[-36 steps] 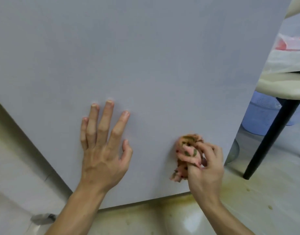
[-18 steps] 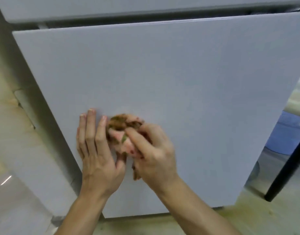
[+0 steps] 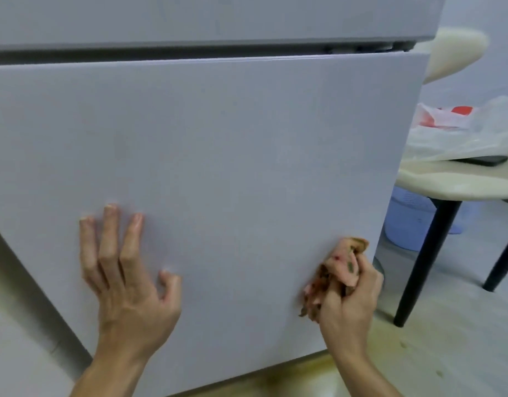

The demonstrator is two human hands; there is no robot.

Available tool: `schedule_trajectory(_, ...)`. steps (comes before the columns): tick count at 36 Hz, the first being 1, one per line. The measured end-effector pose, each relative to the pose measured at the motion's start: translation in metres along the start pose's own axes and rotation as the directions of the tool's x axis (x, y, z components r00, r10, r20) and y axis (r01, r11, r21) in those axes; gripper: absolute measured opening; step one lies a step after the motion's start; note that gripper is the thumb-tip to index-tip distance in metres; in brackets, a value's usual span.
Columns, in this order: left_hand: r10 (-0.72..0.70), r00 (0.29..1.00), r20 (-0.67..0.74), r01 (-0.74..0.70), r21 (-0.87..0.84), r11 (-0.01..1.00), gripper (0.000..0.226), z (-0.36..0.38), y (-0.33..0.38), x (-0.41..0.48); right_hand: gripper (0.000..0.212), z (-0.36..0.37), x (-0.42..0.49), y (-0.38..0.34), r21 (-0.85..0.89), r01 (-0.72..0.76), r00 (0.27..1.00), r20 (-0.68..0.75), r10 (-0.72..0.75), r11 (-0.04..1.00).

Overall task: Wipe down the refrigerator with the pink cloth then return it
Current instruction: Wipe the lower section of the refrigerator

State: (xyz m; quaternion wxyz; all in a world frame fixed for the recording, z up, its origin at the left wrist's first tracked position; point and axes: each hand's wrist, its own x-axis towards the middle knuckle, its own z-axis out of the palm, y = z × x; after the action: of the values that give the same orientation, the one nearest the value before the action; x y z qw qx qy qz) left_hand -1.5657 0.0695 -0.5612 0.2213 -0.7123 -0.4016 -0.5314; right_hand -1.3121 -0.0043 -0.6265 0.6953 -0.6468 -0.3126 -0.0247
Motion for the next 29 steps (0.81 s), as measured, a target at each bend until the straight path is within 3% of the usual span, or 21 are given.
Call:
schedule_trajectory(2,0.011,1.000,0.006,-0.011,0.012,1.000,0.079,-0.002,0.000,0.001,0.048,0.005,0.012,-0.008,0.037,-0.136,0.986,-0.089,0.139,0.990)
schedule_trajectory(5,0.015,1.000,-0.001,-0.015,0.013,1.000,0.079,-0.004,-0.002,0.002,0.051,0.013,0.034,-0.032,0.114,-0.154,0.964,-0.200,0.174,0.981)
schedule_trajectory(13,0.024,0.999,0.031,-0.024,0.028,0.999,0.079,-0.017,-0.011,0.005,0.041,0.036,0.092,-0.131,0.168,0.244,0.918,-0.357,-0.172,0.955)
schedule_trajectory(19,-0.029,1.000,0.000,0.029,0.027,0.999,0.081,-0.029,-0.019,0.016,0.045,0.088,0.048,-0.208,0.149,0.549,0.825,-0.255,-0.504,0.822)
schedule_trajectory(21,-0.039,0.999,-0.024,0.039,0.032,0.999,0.081,-0.031,-0.023,0.018,0.046,0.109,0.012,-0.216,0.161,0.658,0.753,-0.125,-0.646,0.736)
schedule_trajectory(23,-0.054,0.999,0.000,0.054,0.024,0.998,0.078,-0.029,-0.031,0.016,0.031,0.127,-0.029,-0.209,0.188,0.759,0.635,-0.003,-0.773,0.623)
schedule_trajectory(24,-0.078,0.996,0.030,0.078,0.019,0.997,0.076,-0.028,-0.035,0.013,0.027,0.132,-0.048,-0.204,0.202,0.786,0.590,0.043,-0.807,0.585)
schedule_trajectory(27,-0.159,0.983,0.094,0.160,-0.003,0.987,0.080,-0.023,-0.041,0.003,0.050,0.132,-0.073,-0.179,0.231,0.798,0.543,0.124,-0.830,0.557)
schedule_trajectory(29,-0.124,0.990,0.068,0.125,-0.016,0.992,0.081,-0.022,-0.038,-0.001,0.040,0.125,-0.072,-0.161,0.181,0.817,0.528,0.148,-0.836,0.548)
